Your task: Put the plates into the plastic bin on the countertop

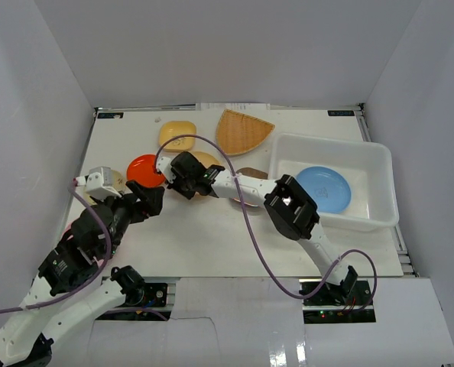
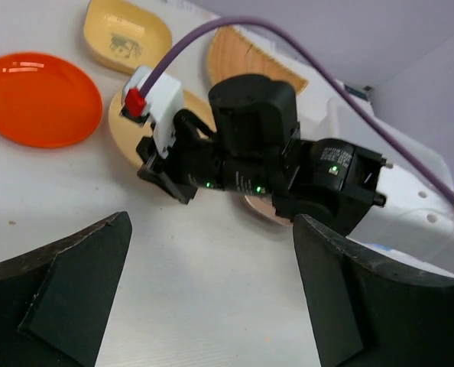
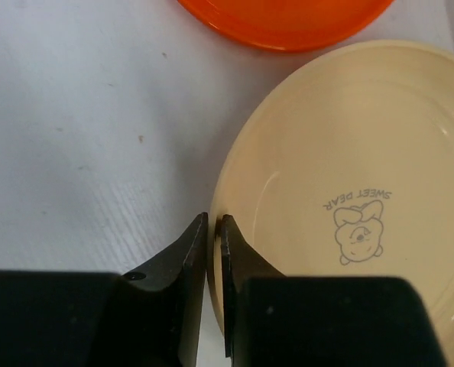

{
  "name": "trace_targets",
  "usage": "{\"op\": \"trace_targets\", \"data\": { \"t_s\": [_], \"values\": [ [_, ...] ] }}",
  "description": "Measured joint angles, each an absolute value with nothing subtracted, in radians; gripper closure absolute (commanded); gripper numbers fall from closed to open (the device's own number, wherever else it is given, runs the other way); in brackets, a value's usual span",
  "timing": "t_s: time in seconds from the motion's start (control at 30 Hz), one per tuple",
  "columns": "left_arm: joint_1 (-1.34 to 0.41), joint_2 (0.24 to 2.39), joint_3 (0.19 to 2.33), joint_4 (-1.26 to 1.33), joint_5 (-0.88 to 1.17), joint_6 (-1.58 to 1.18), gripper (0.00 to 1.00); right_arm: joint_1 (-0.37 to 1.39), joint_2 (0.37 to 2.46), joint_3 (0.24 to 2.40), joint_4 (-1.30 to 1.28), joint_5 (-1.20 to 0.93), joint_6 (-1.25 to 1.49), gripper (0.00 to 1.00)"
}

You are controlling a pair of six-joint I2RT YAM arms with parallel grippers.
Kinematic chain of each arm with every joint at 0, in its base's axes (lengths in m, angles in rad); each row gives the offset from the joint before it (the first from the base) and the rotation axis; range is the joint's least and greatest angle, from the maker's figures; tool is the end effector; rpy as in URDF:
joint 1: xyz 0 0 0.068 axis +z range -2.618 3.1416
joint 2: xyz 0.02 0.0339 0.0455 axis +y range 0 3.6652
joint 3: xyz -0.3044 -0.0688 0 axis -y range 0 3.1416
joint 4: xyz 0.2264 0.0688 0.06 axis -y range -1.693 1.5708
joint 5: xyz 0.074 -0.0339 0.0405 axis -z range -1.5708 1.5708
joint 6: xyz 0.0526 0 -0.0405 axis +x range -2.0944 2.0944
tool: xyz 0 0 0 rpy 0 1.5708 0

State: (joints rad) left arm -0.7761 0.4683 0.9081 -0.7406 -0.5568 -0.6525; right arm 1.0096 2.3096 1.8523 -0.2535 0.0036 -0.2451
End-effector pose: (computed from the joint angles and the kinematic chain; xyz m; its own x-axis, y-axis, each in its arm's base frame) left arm 0.0487 -0.0089 0.3664 -0.3104 -0.4176 -0.8540 0.0579 0.8883 -0.4555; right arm 0.2932 0.4660 0.2098 -0.1318 -0.6656 -0.7346 -0.9042 0.3845 -0.1862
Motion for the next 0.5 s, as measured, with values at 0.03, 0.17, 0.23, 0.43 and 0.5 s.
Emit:
{"op": "trace_targets", "data": {
  "t_s": [0.03, 0.17, 0.23, 0.43, 0.5],
  "values": [
    [-0.776, 0.454, 0.913, -0.73, -0.559, -0.643, 0.02, 1.019, 2.297, 1.846, -0.25, 0.009, -0.243, 0.92],
    [-0.776, 0.4, 0.926, -0.677, -0.563, -0.604, 0.02, 1.058, 2.206, 1.809, -0.242, 0.036, -0.215, 0.92],
    [-0.776, 0.382, 0.93, -0.652, -0.564, -0.587, 0.02, 1.073, 2.133, 1.783, -0.245, 0.047, -0.186, 0.92],
    [-0.776, 0.364, 0.928, -0.593, -0.555, -0.553, 0.02, 1.1, 1.832, 1.671, -0.246, 0.162, -0.12, 0.92],
    [-0.776, 0.351, 0.914, -0.572, -0.545, -0.546, 0.02, 1.096, 1.703, 1.61, -0.244, 0.245, -0.108, 0.92]
  ]
}}
